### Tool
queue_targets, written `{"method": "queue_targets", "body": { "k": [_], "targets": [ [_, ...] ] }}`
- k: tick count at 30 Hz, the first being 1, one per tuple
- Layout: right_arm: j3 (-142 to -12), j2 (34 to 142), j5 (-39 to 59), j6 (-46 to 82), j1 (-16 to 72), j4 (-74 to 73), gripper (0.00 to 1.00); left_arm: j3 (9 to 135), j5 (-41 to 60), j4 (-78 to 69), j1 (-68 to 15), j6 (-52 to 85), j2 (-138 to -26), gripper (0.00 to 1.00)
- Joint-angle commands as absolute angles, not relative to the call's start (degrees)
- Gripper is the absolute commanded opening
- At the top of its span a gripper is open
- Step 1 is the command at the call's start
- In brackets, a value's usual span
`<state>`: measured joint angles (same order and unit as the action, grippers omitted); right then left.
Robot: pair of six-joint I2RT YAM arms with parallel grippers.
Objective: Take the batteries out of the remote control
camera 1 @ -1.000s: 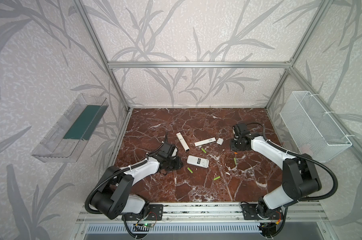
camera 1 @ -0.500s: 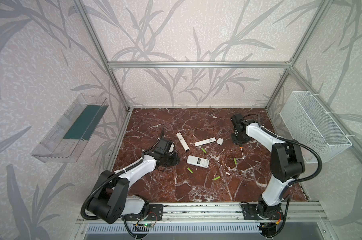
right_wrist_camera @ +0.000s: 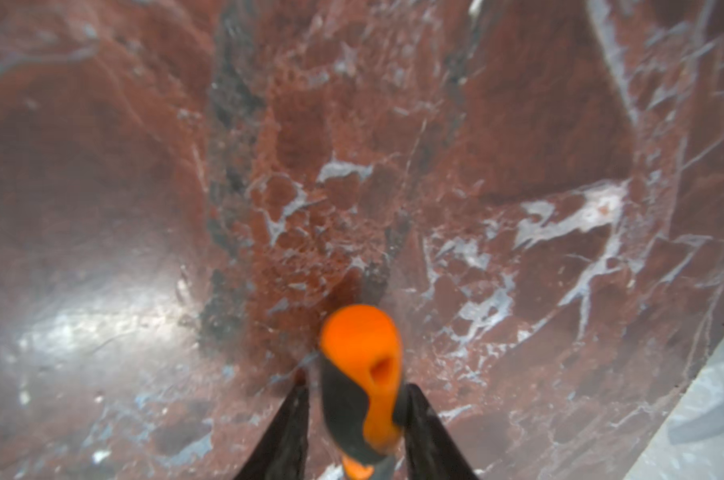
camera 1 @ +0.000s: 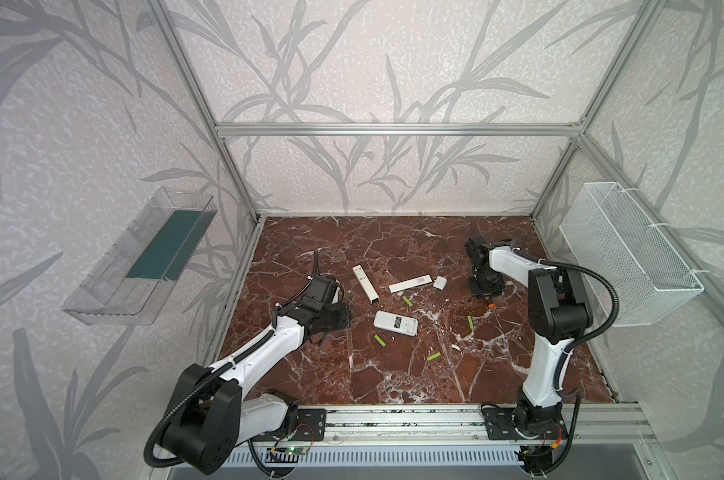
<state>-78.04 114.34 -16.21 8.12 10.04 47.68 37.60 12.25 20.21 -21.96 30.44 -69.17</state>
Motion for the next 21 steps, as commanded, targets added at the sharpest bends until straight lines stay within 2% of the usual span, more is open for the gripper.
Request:
{"method": "queue_targets", "body": {
  "k": [1, 12, 19, 20, 21],
  "targets": [
    [-77.66, 115.49, -16.0, 8.65, 10.11, 47.83, 0.41, 36.66, 10.03, 21.78, -21.6, 30.05, -67.77, 0.31],
    [-78.6, 111.57, -15.4, 8.66, 10.11, 48.44, 0.44, 39.8, 7.55, 25.04, -21.19, 28.42, -66.64, 0.31],
    [-80.84, 103.52, -14.94, 9.23, 10.28, 50.9, 0.46, 46.75, 1.26, 30.64, -20.24, 23.11, -65.79, 0.37],
    [-81.12, 101.67, -14.9, 9.14, 10.28, 50.98, 0.46, 47.97, -0.21, 31.24, -19.92, 21.76, -65.68, 0.39],
    [-81.12, 99.96, -14.94, 9.03, 10.28, 51.01, 0.46, 49.01, -1.86, 31.64, -19.65, 20.65, -65.59, 0.45]
  ]
}}
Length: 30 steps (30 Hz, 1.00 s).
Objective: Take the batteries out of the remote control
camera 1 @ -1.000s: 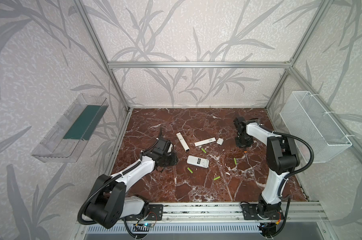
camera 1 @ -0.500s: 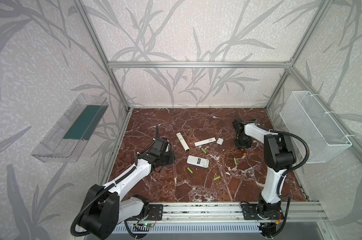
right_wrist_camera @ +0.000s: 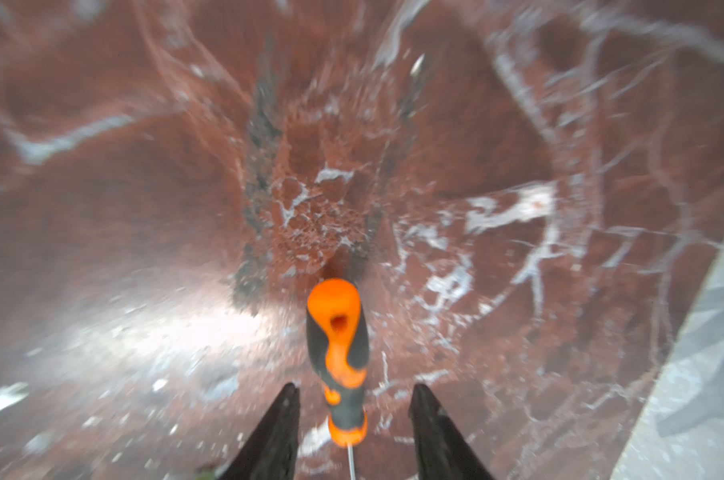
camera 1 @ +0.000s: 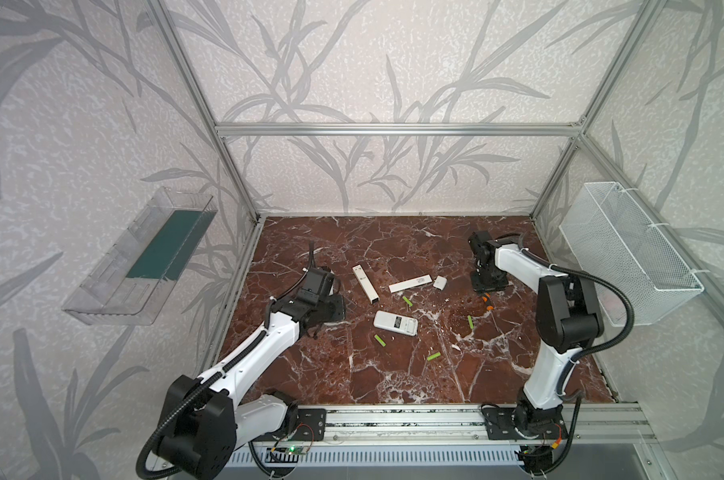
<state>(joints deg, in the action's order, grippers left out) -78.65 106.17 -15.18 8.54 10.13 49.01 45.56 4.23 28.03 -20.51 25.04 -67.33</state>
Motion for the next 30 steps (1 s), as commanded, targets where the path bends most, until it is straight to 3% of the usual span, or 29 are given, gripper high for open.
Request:
{"method": "queue_targets", "body": {
  "k": [1, 6, 10, 13, 16, 19, 22, 30],
  "targets": [
    [-81.05, 98.17, -14.84, 8.83, 10.28, 50.25, 0.46, 50.09, -3.99, 31.98, -19.28, 19.21, -65.5, 0.49],
    [-74.75, 85.08, -13.98, 7.36, 10.37, 40.99, 0.53, 53.26, -11.93, 29.22, -17.29, 11.42, -64.07, 0.7],
    [-60.33, 71.66, -14.18, 6.98, 10.28, 22.37, 0.62, 50.89, -16.38, 20.34, -15.25, 6.59, -60.78, 0.89],
    [-47.78, 63.3, -14.07, 3.8, 10.28, 6.45, 0.73, 45.25, -16.87, 8.81, -13.31, 2.73, -57.3, 0.97],
    [-35.6, 57.26, -17.88, 2.75, 10.28, -10.36, 0.87, 38.22, -17.47, -4.06, -10.7, 1.59, -54.56, 1.0],
    [-24.88, 55.65, -21.99, 0.65, 10.2, -28.82, 0.95, 31.57, -15.78, -16.07, -7.23, 1.56, -54.5, 1.0],
    [-20.87, 59.11, -24.97, -0.25, 10.17, -35.11, 1.0, 26.83, -14.87, -24.81, -5.07, 1.69, -57.28, 0.99],
    [-17.52, 74.79, -22.57, -3.64, 10.19, -49.91, 0.99, 21.63, -19.93, -34.83, -4.15, 3.39, -68.38, 0.99]
  ]
}}
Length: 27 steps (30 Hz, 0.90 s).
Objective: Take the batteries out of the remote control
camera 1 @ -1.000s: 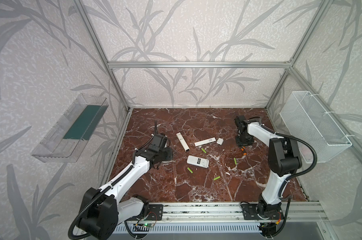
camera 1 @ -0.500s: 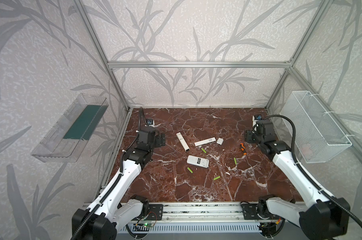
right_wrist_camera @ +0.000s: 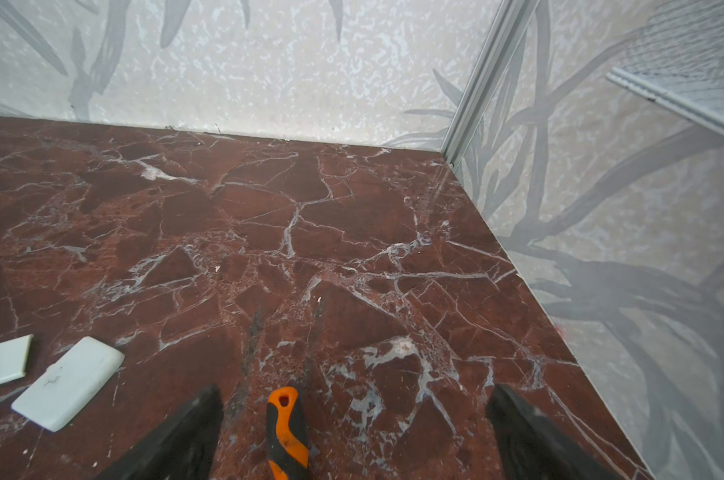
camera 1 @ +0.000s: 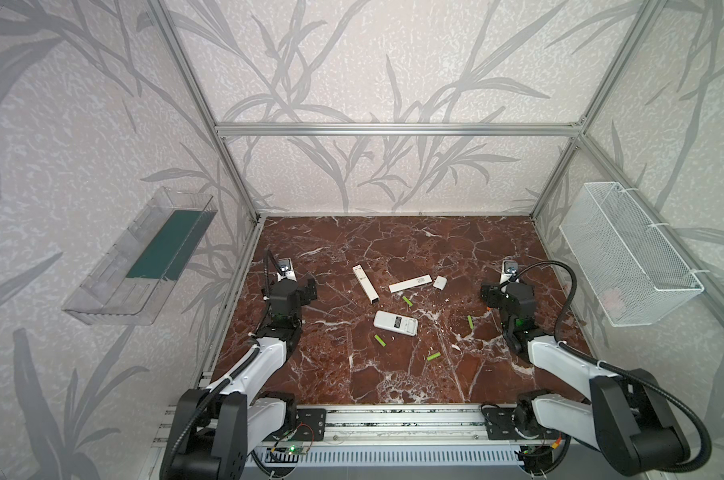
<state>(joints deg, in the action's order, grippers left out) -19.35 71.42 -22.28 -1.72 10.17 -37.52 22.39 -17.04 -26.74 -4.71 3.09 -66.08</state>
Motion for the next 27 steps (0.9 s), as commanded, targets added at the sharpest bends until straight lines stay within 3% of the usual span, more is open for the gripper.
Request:
{"method": "queue_targets", "body": {
  "k": [1, 7, 20, 27],
  "targets": [
    [-17.03, 76.83, -22.55, -3.13, 10.19, -52.39, 0.99, 21.35, -20.11, -36.39, -4.02, 3.79, -70.18, 0.99],
    [-14.85, 87.28, -21.08, -3.65, 10.1, -66.97, 0.99, 19.26, -20.01, -45.4, -2.98, 4.05, -76.61, 1.0],
    [-15.06, 87.87, -17.64, -3.39, 9.49, -66.31, 0.99, 17.57, -13.25, -63.99, -0.7, 1.28, -90.87, 0.99],
    [-11.45, 94.64, -15.22, -3.38, 8.35, -80.01, 0.99, 21.01, -15.64, -56.05, -0.26, 2.99, -90.15, 0.99]
  ]
}}
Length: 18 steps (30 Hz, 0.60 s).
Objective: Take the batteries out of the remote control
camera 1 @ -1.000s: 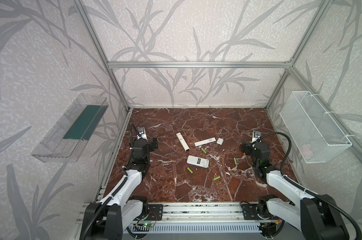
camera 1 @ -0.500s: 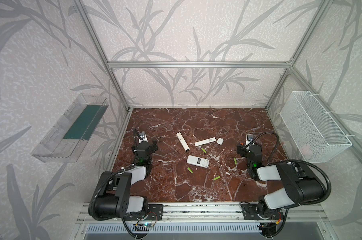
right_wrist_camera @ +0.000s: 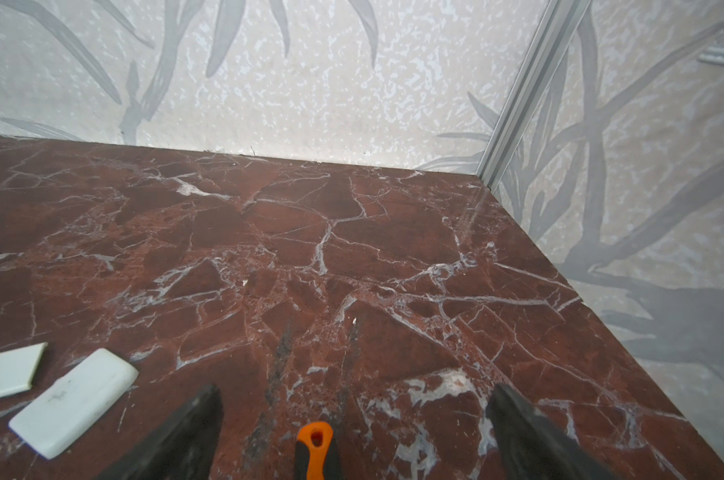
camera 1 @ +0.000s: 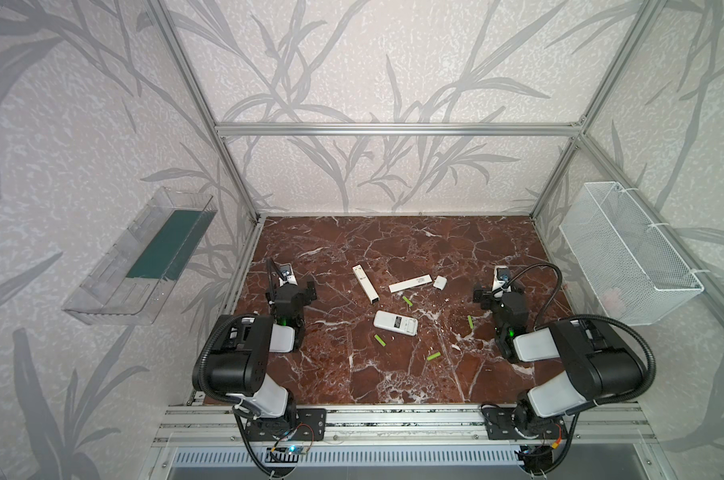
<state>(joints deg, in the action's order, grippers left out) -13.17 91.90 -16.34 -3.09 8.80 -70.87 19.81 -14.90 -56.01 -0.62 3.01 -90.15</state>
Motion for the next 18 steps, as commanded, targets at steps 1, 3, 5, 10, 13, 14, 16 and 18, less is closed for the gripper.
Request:
{"method": "queue_targets", "body": {
  "k": [1, 3, 5, 10, 13, 14, 16, 18],
  "targets": [
    [-11.83, 92.94, -15.28, -2.73, 8.35, -76.62, 0.99, 21.03, -15.73, -55.71, -0.26, 3.07, -90.0, 0.99],
    [-13.45, 92.45, -15.52, -2.57, 8.33, -73.05, 0.99, 21.01, -15.74, -56.04, -0.26, 2.99, -90.04, 0.99],
    [-15.47, 91.82, -15.46, -2.5, 8.28, -68.65, 0.99, 21.07, -15.86, -55.79, -0.26, 2.99, -89.95, 0.99],
    [-20.18, 90.99, -16.3, -1.97, 8.14, -58.86, 0.99, 21.03, -15.83, -55.82, -0.31, 2.99, -90.0, 0.99],
    [-20.13, 91.16, -16.34, -2.12, 8.15, -59.19, 0.99, 21.01, -15.78, -55.81, -0.31, 2.99, -89.96, 0.99],
    [-20.04, 91.25, -16.28, -2.24, 8.17, -59.69, 0.99, 21.02, -15.87, -55.89, -0.3, 2.99, -90.08, 0.99],
    [-20.09, 91.2, -16.31, -2.2, 8.15, -59.55, 0.99, 21.01, -15.82, -55.82, -0.3, 2.99, -90.07, 0.99],
    [-20.13, 91.14, -16.26, -2.12, 8.1, -59.27, 0.99, 21.01, -15.82, -55.84, -0.32, 2.99, -90.08, 0.99]
  ]
}}
